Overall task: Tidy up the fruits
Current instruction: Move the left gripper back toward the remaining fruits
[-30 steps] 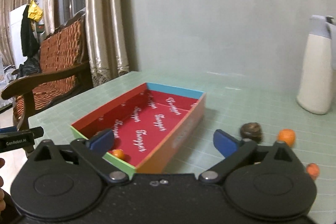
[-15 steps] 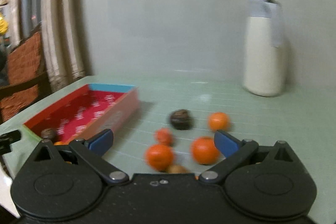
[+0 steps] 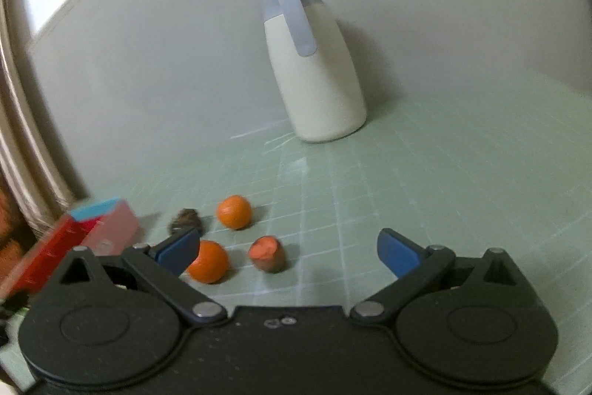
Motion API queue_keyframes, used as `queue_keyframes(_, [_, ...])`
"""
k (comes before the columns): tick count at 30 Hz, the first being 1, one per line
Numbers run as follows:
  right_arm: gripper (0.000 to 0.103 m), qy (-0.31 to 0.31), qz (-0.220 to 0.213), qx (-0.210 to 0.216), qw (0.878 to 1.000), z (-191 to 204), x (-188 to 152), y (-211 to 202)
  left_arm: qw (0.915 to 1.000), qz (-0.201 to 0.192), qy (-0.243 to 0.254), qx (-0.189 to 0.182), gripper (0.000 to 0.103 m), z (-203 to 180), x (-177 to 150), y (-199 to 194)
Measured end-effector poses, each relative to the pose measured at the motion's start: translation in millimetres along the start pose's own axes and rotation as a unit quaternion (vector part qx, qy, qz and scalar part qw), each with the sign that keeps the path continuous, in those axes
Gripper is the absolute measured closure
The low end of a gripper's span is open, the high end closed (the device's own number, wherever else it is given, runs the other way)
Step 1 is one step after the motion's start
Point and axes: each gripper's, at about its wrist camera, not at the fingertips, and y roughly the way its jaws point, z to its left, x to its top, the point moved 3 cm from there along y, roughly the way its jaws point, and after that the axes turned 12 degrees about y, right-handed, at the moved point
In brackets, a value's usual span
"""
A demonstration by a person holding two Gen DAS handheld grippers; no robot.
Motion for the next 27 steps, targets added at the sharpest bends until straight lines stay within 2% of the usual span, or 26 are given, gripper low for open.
queue_keyframes(2, [0.0, 0.036, 0.016, 0.029, 0.999, -10.6, 0.7, -2.5, 0.9998, 0.0, 0.004, -0.02, 0.01, -13.6, 6.8, 0.7])
queue_keyframes(9, [0.0, 0.022, -0.016, -0.033, 0.999, -27.0, 7.9, -16.6, 0.9978, 0.006, 0.027, -0.061, 0.01, -57.1, 22.8, 9.4])
queue_keyframes(13, [0.0, 0.023, -0.011, -0.036, 0.999, -36.0, 9.7, -22.8, 0.9967, 0.025, 0.02, -0.075, 0.01, -66.7, 28.1, 23.5])
queue_keyframes(20, [0.0, 0.01, -0.036, -0.051, 0.998, -48.0, 12.9, -37.0, 0.9951, 0.059, -0.012, -0.078, 0.01, -69.1, 27.6, 50.2])
queue_keyframes(21, [0.0, 0.008, -0.037, -0.053, 0.998, -49.4, 12.9, -38.0, 0.9946, 0.062, -0.016, -0.081, 0.011, -70.7, 27.5, 53.3])
queue_keyframes(22, [0.0, 0.008, -0.037, -0.055, 0.998, -50.1, 13.1, -38.0, 0.9941, 0.066, -0.017, -0.085, 0.019, -72.7, 27.6, 57.9])
queue_keyframes(24, [0.0, 0.007, -0.037, -0.056, 0.998, -51.7, 12.4, -38.2, 0.9921, 0.077, -0.017, -0.097, 0.028, -77.1, 27.2, 65.6])
queue_keyframes(27, [0.0, 0.007, -0.03, -0.056, 0.998, -51.5, 11.4, -36.5, 0.9909, 0.09, -0.027, -0.097, 0.028, -79.8, 24.2, 75.6])
